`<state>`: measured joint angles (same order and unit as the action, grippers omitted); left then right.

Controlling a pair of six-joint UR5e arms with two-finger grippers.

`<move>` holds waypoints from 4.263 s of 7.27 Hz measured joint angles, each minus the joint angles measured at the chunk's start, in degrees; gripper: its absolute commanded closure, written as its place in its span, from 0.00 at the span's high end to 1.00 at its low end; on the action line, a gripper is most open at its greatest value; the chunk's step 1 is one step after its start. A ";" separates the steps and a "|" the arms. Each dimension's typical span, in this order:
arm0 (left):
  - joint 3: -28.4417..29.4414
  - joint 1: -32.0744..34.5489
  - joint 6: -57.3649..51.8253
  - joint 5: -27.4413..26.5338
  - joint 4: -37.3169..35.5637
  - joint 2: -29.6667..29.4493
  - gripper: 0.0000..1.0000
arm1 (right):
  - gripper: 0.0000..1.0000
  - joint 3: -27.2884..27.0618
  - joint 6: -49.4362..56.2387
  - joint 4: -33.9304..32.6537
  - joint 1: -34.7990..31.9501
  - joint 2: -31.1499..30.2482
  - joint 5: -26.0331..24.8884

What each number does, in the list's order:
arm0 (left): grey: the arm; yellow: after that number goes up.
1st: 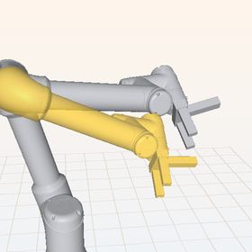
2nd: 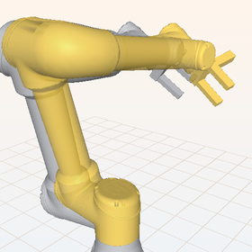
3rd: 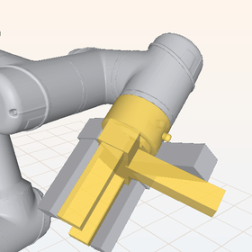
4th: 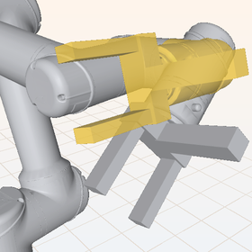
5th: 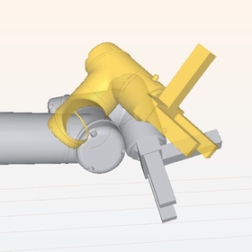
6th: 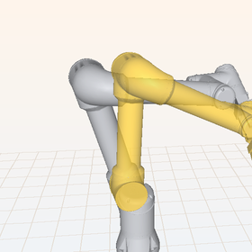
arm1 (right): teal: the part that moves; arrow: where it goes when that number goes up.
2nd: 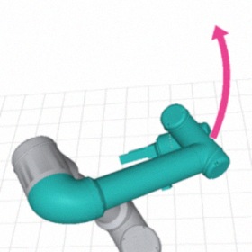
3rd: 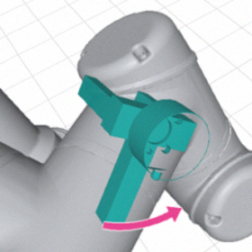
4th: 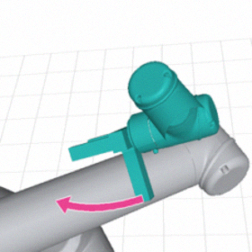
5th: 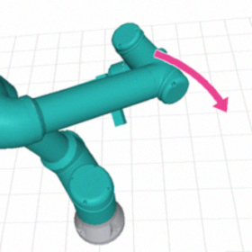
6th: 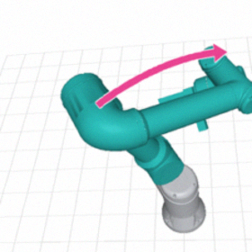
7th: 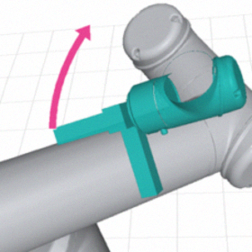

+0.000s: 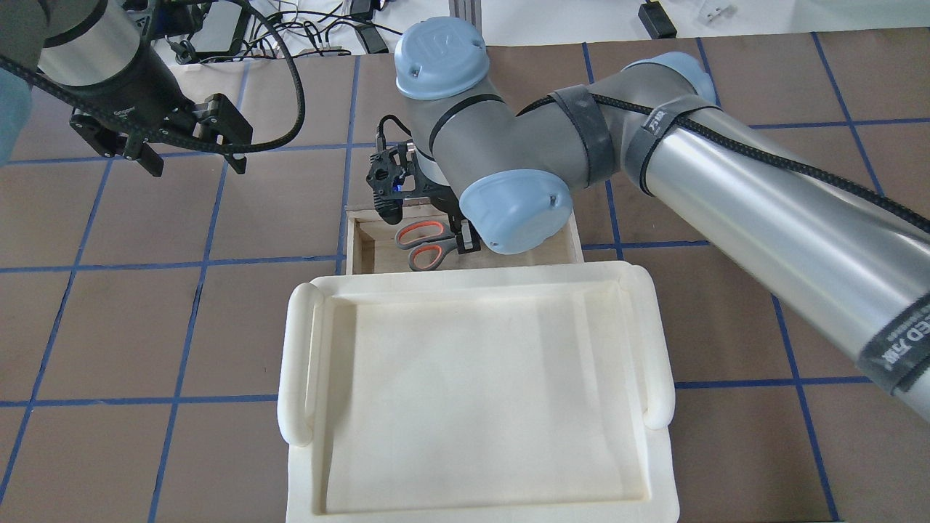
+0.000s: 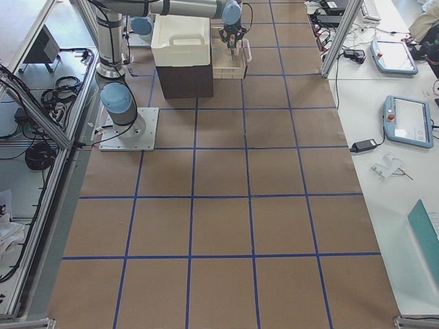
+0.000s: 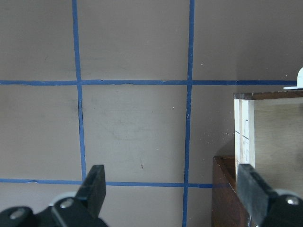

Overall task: Put scissors in drawer and close it
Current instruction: 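Lower the held scissors into the open drawer with the right gripper, then open the right gripper and raise it away from the drawer, then move the left gripper over the drawer's white handle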

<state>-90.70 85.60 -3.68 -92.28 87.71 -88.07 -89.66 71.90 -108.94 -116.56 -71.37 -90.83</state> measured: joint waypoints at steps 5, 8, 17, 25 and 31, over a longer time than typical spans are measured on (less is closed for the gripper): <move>0.04 -0.06 -0.67 0.15 0.02 0.00 1.00 | 1.00 -0.08 -0.53 -0.65 -1.12 1.41 0.19; 0.11 -0.05 -0.71 -0.06 0.88 0.50 1.00 | 1.00 0.38 -1.66 -0.95 -0.13 -0.75 -0.44; 3.90 1.96 3.01 0.72 -5.42 -8.33 1.00 | 1.00 0.28 -33.88 4.21 24.39 -19.12 -1.72; 7.28 14.21 19.18 0.88 -21.20 -27.41 1.00 | 1.00 0.82 -77.47 16.26 24.39 -21.45 4.27; 7.67 19.08 28.83 0.64 -20.25 -32.22 1.00 | 1.00 0.91 -73.56 21.28 24.66 -25.01 1.54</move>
<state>-83.03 104.68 25.15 -91.64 67.46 -120.28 -88.74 -1.66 -87.66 -91.90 -96.39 -89.29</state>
